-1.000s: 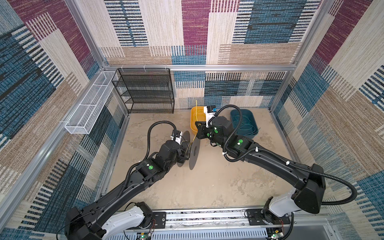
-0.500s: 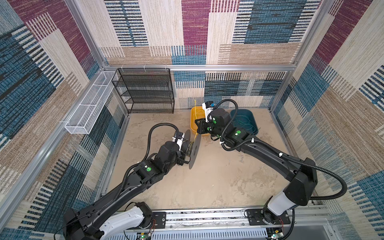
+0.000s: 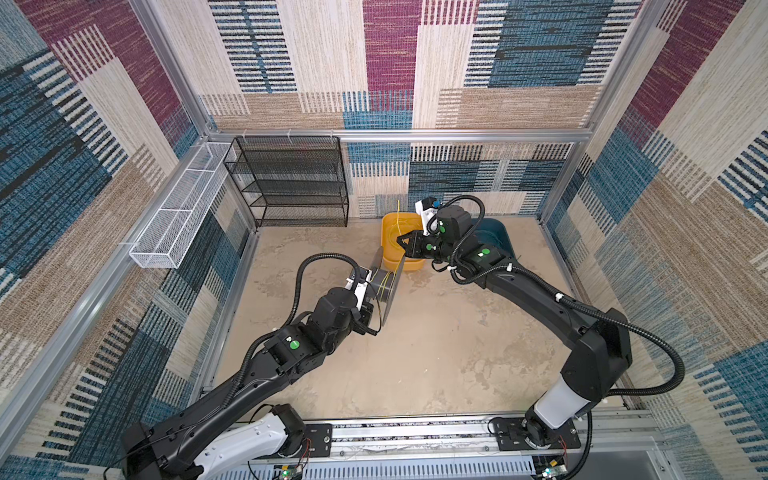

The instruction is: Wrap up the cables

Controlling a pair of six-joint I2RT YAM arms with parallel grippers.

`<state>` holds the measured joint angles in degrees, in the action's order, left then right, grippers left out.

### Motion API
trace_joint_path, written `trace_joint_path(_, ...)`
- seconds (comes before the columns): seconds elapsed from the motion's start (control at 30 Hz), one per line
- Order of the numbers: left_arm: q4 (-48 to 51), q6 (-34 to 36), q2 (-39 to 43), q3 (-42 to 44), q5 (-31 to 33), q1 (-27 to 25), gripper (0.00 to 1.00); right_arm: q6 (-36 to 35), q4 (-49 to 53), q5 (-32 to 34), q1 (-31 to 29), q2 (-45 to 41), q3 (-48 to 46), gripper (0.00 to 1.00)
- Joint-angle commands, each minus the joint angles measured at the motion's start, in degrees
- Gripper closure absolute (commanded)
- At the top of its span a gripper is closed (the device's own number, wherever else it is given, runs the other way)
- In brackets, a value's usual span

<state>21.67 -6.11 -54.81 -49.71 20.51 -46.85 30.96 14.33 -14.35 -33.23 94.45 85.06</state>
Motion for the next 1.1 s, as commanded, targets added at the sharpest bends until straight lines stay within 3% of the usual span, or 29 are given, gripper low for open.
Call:
trace_joint_path(0.0,16.1,6.0,-0.2,0.5,-0.2,-1.1,1.00,2.3,-14.6,7.5,3.0,-0.8,-0.3,1.00)
trace_joint_path(0.5,13.5,7.0,0.7,1.0,1.9,-3.7,1.00,9.7,-18.9,-0.5,8.8,-2.2,-8.0,1.00)
trace_joint_path(0.77,7.9,5.6,1.4,3.1,1.6,-4.4,1.00,10.3,-18.9,-2.9,10.0,-3.3,-11.3,1.00)
trace_joint_path(1.07,3.6,11.9,0.7,2.7,6.7,-5.7,1.00,11.5,-19.4,-7.0,11.0,-4.6,-16.4,0.98)
